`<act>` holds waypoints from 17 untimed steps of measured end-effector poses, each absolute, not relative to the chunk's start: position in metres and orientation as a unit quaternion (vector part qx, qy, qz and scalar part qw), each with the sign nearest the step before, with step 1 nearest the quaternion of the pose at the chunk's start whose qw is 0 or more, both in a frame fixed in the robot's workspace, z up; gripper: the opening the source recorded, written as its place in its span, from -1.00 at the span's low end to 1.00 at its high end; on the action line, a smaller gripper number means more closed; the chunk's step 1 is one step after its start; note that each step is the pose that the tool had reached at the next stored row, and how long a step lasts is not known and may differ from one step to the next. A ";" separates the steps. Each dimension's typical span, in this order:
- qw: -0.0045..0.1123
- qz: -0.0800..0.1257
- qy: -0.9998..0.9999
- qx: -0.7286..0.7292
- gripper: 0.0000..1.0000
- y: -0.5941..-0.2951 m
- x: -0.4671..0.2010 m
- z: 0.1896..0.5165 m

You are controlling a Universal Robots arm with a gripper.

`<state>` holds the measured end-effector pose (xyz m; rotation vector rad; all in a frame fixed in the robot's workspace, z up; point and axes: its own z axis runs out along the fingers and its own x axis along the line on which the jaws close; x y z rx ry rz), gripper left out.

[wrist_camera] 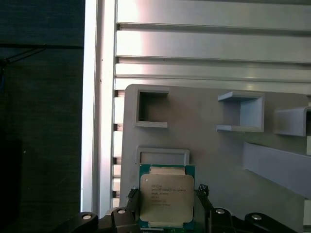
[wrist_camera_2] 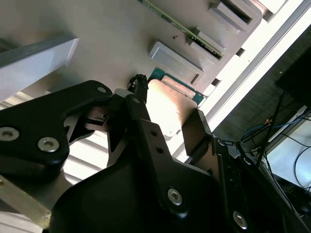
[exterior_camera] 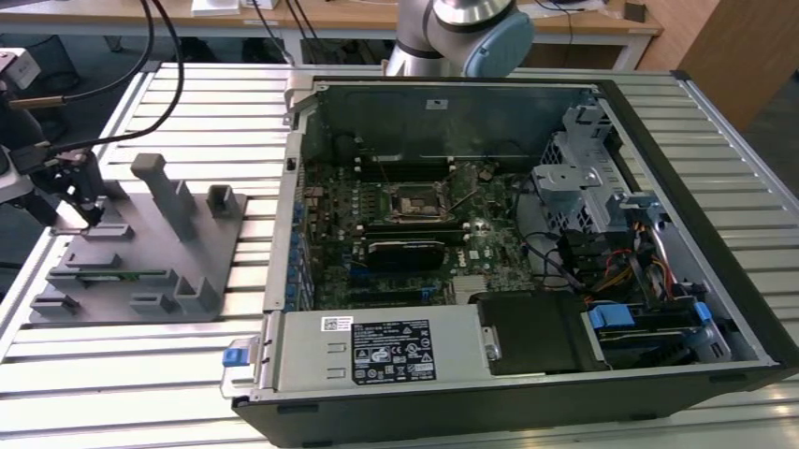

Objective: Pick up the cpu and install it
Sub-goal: 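Pick up the cpu and move it towards the insertion slot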

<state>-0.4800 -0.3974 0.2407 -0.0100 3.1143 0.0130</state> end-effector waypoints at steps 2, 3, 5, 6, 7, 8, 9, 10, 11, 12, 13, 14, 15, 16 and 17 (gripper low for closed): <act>0.014 0.004 1.000 -0.003 0.06 -0.397 -0.480 0.241; 0.014 0.004 1.000 -0.003 0.06 -0.397 -0.480 0.242; 0.014 0.004 1.000 -0.003 0.06 -0.397 -0.480 0.243; 0.014 0.004 1.000 -0.003 0.06 -0.397 -0.480 0.243; 0.014 0.004 1.000 -0.003 0.06 -0.397 -0.480 0.244; 0.014 0.004 1.000 -0.003 0.06 -0.397 -0.480 0.244; 0.014 0.004 1.000 -0.003 0.06 -0.397 -0.480 0.245; 0.014 0.004 1.000 -0.003 0.06 -0.397 -0.480 0.245; 0.014 0.004 1.000 -0.003 0.06 -0.397 -0.480 0.246; 0.014 0.004 1.000 -0.003 0.06 -0.397 -0.480 0.246; 0.014 0.004 1.000 -0.003 0.06 -0.397 -0.480 0.247; 0.014 0.004 1.000 -0.003 0.06 -0.397 -0.480 0.247; 0.014 0.004 1.000 -0.003 0.06 -0.397 -0.480 0.248; 0.014 0.004 1.000 -0.003 0.06 -0.397 -0.480 0.248; 0.014 0.004 1.000 -0.003 0.06 -0.397 -0.480 0.249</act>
